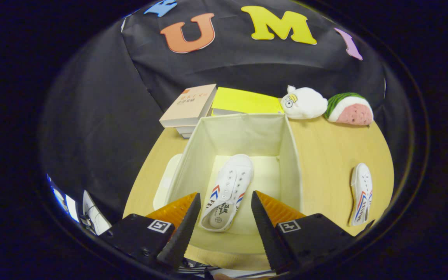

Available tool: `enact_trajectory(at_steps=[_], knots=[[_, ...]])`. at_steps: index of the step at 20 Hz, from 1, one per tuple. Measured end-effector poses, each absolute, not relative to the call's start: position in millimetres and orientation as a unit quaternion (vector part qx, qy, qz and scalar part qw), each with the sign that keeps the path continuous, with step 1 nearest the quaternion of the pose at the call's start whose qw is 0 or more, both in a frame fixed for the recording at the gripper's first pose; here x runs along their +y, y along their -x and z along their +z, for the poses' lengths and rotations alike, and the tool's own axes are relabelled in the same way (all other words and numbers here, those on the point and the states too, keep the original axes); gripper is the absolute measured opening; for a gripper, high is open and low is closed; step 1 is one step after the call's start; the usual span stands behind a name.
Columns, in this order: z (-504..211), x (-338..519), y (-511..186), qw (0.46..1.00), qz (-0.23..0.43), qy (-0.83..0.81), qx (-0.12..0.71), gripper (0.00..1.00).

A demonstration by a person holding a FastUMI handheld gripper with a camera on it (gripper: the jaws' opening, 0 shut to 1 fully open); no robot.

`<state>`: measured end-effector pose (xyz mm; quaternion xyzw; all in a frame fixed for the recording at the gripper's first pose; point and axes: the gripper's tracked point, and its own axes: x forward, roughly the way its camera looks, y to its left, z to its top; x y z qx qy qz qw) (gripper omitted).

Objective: Open the storage box then place both shoes into the box .Put the left shoe in first, then the right shoe, with the right side of both shoes facing outward in a uniform manner.

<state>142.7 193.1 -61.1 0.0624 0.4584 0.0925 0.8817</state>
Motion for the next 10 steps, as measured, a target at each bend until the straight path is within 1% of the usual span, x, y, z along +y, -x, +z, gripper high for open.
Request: enact_trajectory(at_steps=[2,4,7,10], knots=[[-46.8,166.7,-128.5,0.891,0.062,-0.052,0.447,0.86],[-32.2,152.7,-118.4,0.9,0.069,-0.065,0.425,0.97],[-26.3,105.0,-101.1,0.906,0.039,-0.074,0.414,0.98],[-32.9,68.9,-93.3,0.907,0.048,-0.07,0.413,0.98]])
